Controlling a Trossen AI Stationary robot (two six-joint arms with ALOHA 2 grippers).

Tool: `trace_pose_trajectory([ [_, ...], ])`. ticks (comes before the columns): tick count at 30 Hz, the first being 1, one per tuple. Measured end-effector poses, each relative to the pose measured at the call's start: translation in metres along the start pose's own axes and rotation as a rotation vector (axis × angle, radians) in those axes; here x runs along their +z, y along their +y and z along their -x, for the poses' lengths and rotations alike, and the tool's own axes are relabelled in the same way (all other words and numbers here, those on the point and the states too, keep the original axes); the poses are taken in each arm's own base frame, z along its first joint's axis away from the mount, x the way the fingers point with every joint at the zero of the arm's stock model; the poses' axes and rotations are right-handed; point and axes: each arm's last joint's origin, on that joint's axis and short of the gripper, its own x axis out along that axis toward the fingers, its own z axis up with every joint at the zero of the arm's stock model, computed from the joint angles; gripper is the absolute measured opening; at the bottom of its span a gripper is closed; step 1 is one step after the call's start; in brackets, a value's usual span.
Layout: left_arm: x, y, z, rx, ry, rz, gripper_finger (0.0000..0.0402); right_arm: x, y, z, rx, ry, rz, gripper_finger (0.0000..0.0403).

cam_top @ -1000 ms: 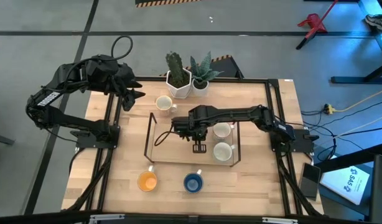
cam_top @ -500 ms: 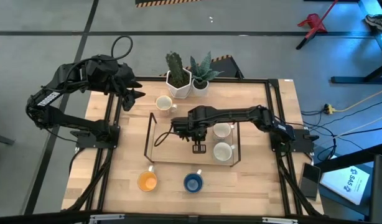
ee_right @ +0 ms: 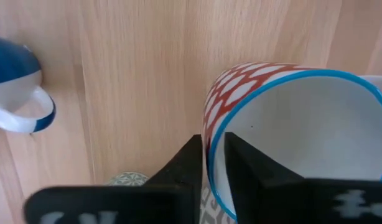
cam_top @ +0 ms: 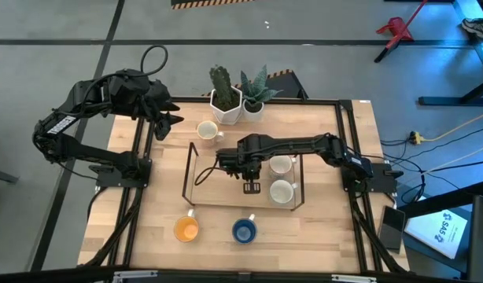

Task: Place coffee mugs
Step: Put the red mug on the shelf, then put the yellow mug on the shelf

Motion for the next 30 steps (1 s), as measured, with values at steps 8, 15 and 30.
trace_pose_trajectory([
  [8,0.0,0.0,0.0,0.0,0.0,0.0,0.0194,0.0,0.0,0.006,-0.002,-0.011,-0.003,0.0115],
  [15,0.0,0.0,0.0,-0.003,0.0,0.0,0.0194,-0.005,0.0,0.035,-0.01,-0.105,-0.031,0.0125],
  [30,-0.031,-0.045,0.014,-0.537,0.316,-0.102,0.0194,-0.032,0.071,0.095,-0.195,-0.332,0.347,0.012],
])
